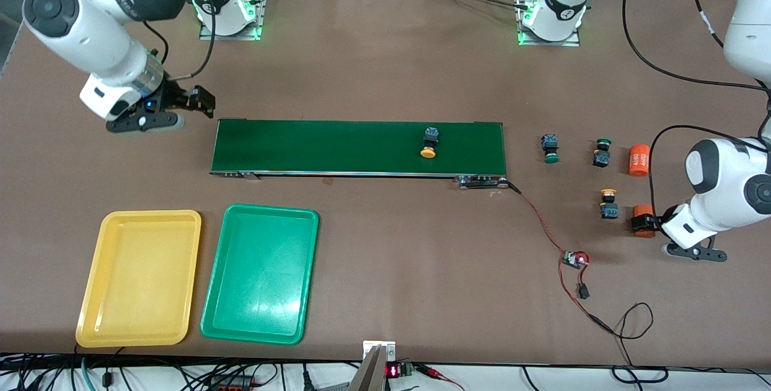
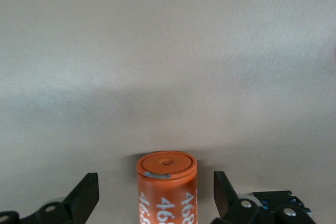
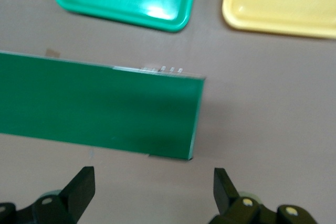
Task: Sort buttons by color to trays
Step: 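Grasp the orange cylinder with the left gripper while the right gripper reaches the belt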
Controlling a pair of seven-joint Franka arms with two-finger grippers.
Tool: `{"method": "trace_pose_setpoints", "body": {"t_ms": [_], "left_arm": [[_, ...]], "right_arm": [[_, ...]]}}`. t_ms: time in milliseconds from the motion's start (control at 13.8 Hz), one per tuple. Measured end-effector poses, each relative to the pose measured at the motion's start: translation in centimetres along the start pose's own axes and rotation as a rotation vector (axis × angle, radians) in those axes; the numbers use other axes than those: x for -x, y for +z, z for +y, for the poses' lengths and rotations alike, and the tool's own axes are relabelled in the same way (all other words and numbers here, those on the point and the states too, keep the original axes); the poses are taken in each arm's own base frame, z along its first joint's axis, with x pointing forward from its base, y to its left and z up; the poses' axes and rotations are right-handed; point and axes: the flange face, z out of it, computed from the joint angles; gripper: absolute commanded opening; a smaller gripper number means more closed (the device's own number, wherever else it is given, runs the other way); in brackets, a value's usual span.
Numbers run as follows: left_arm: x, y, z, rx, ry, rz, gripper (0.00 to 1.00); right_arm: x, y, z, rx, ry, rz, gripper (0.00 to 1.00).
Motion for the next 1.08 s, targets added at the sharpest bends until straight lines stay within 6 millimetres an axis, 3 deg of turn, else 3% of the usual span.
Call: {"method": "trace_pose_setpoints", "body": {"t_ms": [145, 362, 506, 651, 868, 1085], "left_arm": [[0.5, 0.9, 0.3, 0.009, 0.003, -0.016, 0.26], [0.2, 0.7, 0.9, 0.015, 0.01, -0.012, 0.15], [-0.3, -0.3, 1.6, 0.019, 0.02, -0.013, 0.12], [-1.1, -3.3, 2.3, 0.017, 0.033, -0.032, 0.11], [-2.6, -9.2, 4.7, 0.022, 0.07, -0.064, 0.11], [-3.6, -13.8, 9.7, 0.054, 0.198, -0.08, 0.11]], "right_arm": [[1.6, 1.0, -3.9, -0.001, 0.079, -0.005, 1.0], [2.6, 3.7, -11.7, 0.016, 0.106, 0.011, 1.0], [2.5, 5.5, -14.9, 0.006, 0.119, 0.017, 1.0], [1.6, 6.4, -17.3, -0.007, 0.149, 0.017, 1.0], [-0.2, 6.9, -21.7, -0.025, 0.188, 0.02, 1.0], [-1.6, 9.1, -26.5, 0.023, 0.215, 0.046, 1.0]]}}
